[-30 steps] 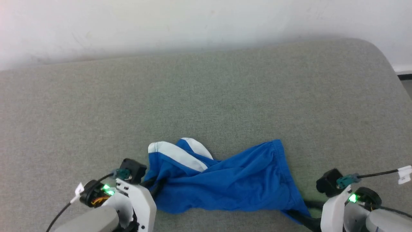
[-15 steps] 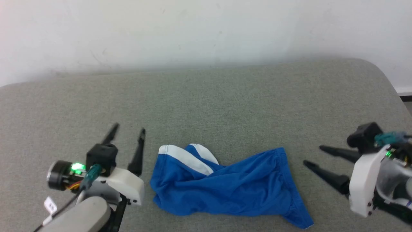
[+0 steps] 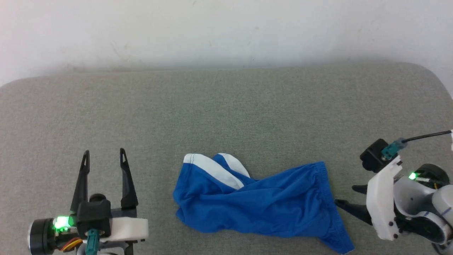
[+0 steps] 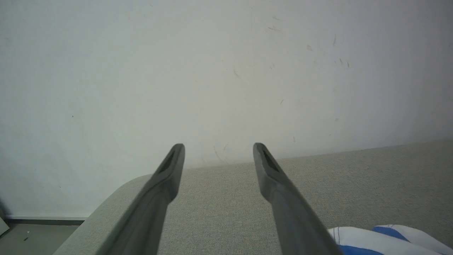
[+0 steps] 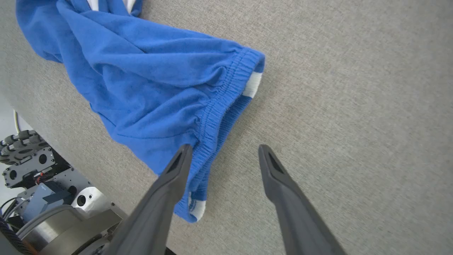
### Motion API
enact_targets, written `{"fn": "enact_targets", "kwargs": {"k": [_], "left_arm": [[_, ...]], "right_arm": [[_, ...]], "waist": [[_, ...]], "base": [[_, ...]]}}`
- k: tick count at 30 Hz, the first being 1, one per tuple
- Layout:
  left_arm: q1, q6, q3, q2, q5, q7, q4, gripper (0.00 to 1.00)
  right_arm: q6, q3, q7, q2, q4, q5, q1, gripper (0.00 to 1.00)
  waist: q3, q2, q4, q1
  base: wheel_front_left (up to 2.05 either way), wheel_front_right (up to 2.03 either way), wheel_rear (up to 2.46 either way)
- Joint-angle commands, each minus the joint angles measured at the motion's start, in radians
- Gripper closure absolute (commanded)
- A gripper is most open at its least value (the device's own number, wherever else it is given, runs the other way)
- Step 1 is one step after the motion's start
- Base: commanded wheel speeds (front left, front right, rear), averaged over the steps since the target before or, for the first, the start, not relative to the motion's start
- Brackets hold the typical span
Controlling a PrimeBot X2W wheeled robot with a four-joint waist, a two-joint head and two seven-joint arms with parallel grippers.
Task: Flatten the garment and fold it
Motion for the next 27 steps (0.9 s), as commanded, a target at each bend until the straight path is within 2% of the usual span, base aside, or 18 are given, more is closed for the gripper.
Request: {"fn": "enact_targets", "kwargs": {"k": [1, 11, 17, 18, 20, 27], "left_arm": [[0.030, -0.020, 0.029, -0.027, 0.028, -0.005, -0.009, 0.00], [0.101, -0.169, 0.167, -0.172, 0.145, -0.005, 0.017, 0.00], [0.103, -0.222, 0.212, -0.223, 0.193, -0.005, 0.032, 0.00], [0.104, -0.230, 0.220, -0.231, 0.202, -0.005, 0.033, 0.00], [0.111, -0.241, 0.237, -0.241, 0.220, -0.005, 0.034, 0.00], [0.133, -0.272, 0.279, -0.267, 0.254, -0.005, 0.036, 0.00]], "right_arm": [[-0.001, 0.001, 0.005, 0.031, 0.026, 0.010, -0.009, 0.00], [-0.001, 0.048, -0.025, 0.195, 0.285, -0.025, 0.008, 0.00], [-0.001, 0.102, -0.056, 0.240, 0.343, -0.017, 0.018, 0.00], [-0.001, 0.110, -0.069, 0.241, 0.344, -0.017, 0.013, 0.24], [-0.001, 0.120, -0.107, 0.236, 0.341, -0.017, -0.004, 1.00], [-0.001, 0.117, -0.205, 0.151, 0.268, 0.003, -0.075, 1.00]], "waist": [[0.012, 0.0000, 0.014, -0.0001], [0.053, 0.0000, 0.047, -0.0001], [0.060, 0.0000, 0.052, -0.0001], [0.059, 0.0000, 0.051, -0.0001], [0.054, 0.0000, 0.044, -0.0001], [0.033, 0.0000, 0.019, -0.0001]], "base": [[0.00, 0.00, 0.00], [0.00, 0.00, 0.00], [0.00, 0.00, 0.00], [0.00, 0.00, 0.00], [0.00, 0.00, 0.00], [0.00, 0.00, 0.00]]}}
